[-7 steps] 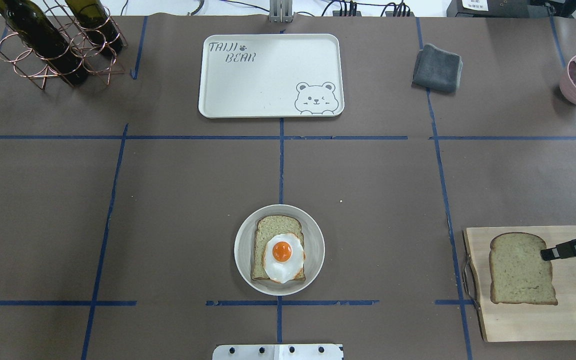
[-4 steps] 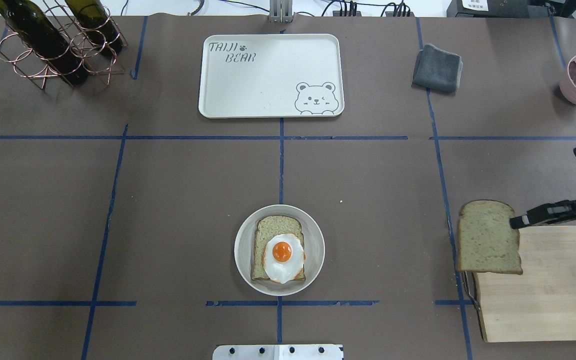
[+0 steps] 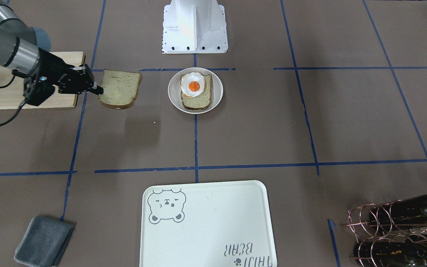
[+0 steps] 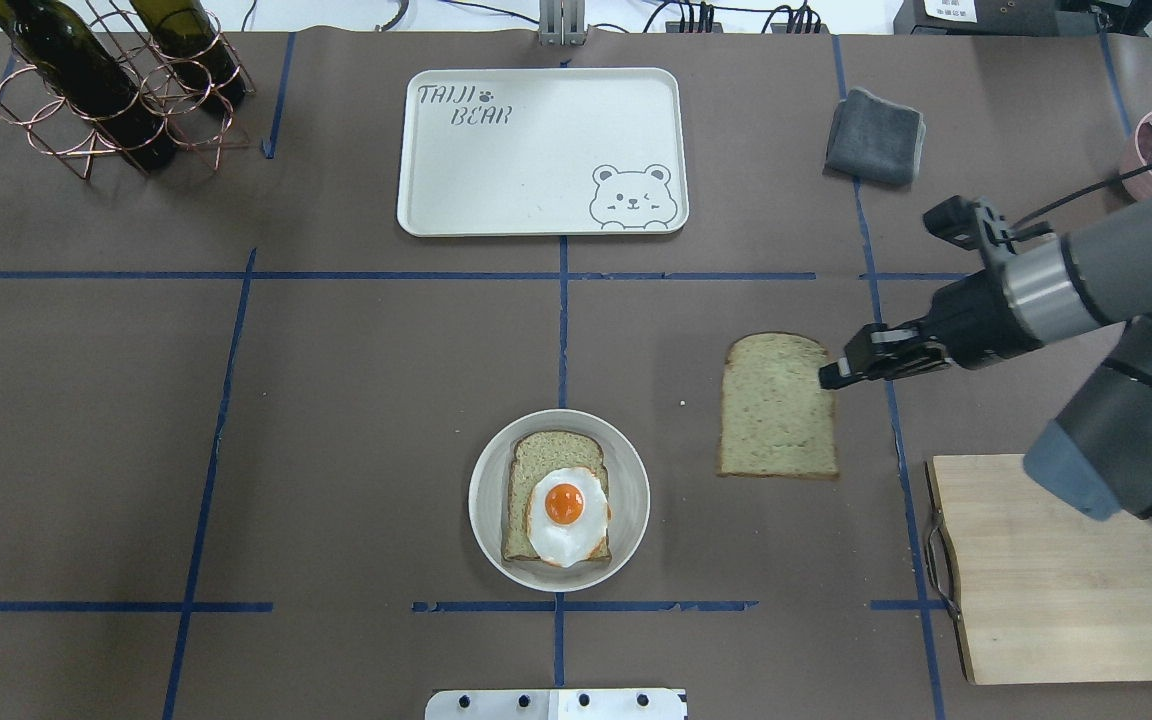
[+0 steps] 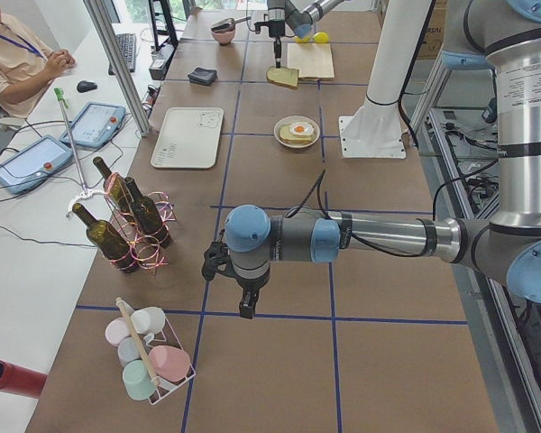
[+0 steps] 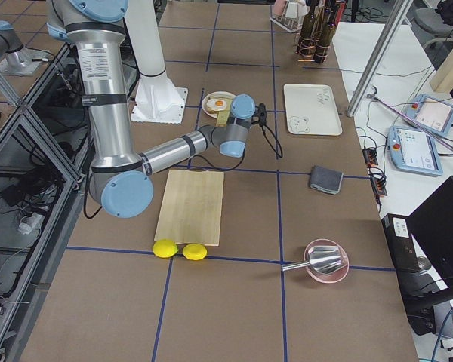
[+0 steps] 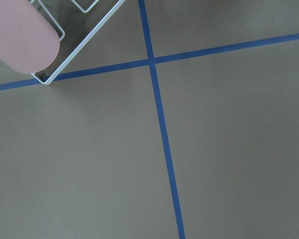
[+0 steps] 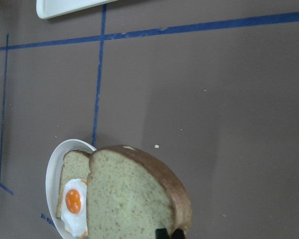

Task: Make sandwich and place on tray
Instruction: 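Lift the bread slice with the right gripper and carry it over the plate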

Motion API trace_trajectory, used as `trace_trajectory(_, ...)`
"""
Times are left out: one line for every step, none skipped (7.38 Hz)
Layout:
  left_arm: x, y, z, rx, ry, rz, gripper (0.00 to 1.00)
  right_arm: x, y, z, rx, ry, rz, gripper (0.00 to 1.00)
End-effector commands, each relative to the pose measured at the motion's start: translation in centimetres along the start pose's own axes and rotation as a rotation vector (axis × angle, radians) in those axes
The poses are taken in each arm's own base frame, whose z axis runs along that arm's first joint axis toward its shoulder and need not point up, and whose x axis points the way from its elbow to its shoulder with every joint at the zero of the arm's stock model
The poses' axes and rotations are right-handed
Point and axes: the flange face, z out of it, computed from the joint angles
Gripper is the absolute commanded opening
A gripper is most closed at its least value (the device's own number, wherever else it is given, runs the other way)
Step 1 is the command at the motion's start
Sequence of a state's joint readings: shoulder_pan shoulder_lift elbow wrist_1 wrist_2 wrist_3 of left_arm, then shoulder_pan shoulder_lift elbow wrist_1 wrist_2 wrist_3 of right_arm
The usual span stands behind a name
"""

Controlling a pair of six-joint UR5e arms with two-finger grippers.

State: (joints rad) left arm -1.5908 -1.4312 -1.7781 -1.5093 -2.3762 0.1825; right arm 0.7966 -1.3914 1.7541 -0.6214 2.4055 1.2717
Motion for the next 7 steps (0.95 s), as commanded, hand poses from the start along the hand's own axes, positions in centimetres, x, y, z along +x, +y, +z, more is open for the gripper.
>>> trace_trajectory(-0.1,0.0,0.2,-0.003,0.001,-0.001,1.00,-6.5,-0.7,8.6,-0.035,-0.026,-0.053,0.00)
trace_trajectory(-0.2,0.1,0.2,-0.003,0.001,-0.003,1.00,-7.9,0.3,10.9,-0.027,-0.028,-0.069,0.00)
trace_trajectory(-0.1,0.0,0.2,-0.004,0.001,-0.002,1.00,-8.9,1.9,13.4,-0.010,-0.022,-0.082,0.00)
trace_trajectory(-0.2,0.1,0.3,-0.006,0.001,-0.005,1.00,-9.8,3.1,15.2,0.003,-0.020,-0.091,0.00)
trace_trajectory(-0.2,0.1,0.2,-0.005,0.001,-0.006,1.00,-10.3,3.9,16.3,0.008,-0.019,-0.097,0.00)
trace_trajectory(-0.1,0.1,0.2,-0.005,0.001,-0.003,1.00,-10.7,4.3,17.0,0.011,-0.012,-0.095,0.00)
trace_trajectory(-0.2,0.1,0.3,-0.006,0.001,-0.005,1.00,-11.1,4.4,17.1,0.009,-0.015,-0.096,0.00)
